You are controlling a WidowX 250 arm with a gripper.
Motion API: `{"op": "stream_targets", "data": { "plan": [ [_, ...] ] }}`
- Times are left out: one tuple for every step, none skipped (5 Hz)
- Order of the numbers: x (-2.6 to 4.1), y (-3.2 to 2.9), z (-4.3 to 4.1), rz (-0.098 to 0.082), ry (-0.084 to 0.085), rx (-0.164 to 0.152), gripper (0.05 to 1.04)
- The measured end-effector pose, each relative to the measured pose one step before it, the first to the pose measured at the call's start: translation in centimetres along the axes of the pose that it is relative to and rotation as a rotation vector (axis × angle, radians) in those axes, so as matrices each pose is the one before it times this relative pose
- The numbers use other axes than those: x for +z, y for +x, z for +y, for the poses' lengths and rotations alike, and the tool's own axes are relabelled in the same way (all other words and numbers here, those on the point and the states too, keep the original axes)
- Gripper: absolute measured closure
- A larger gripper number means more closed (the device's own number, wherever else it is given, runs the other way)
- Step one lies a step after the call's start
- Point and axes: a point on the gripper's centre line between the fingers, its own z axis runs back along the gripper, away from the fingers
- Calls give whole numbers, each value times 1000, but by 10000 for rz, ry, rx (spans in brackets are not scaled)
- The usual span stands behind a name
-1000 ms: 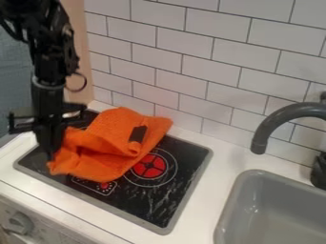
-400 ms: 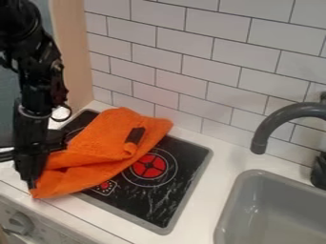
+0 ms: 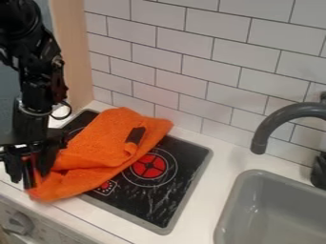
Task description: Unfold the cloth from top to bottom
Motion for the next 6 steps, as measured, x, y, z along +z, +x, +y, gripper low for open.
{"op": "stream_targets", "data": {
  "plan": [
    [536,298,-223,65,25,74,63],
    [1765,284,-308,-165,-283,28,76],
    [2462,84,-272,-2,-651,-45,85],
    [2747,-168,-431,-40,-852,-137,85],
    [2722,-106,-272,-241,-950,-46,85],
    [1354,-220,-203,8,-555,-134,85]
  ]
}}
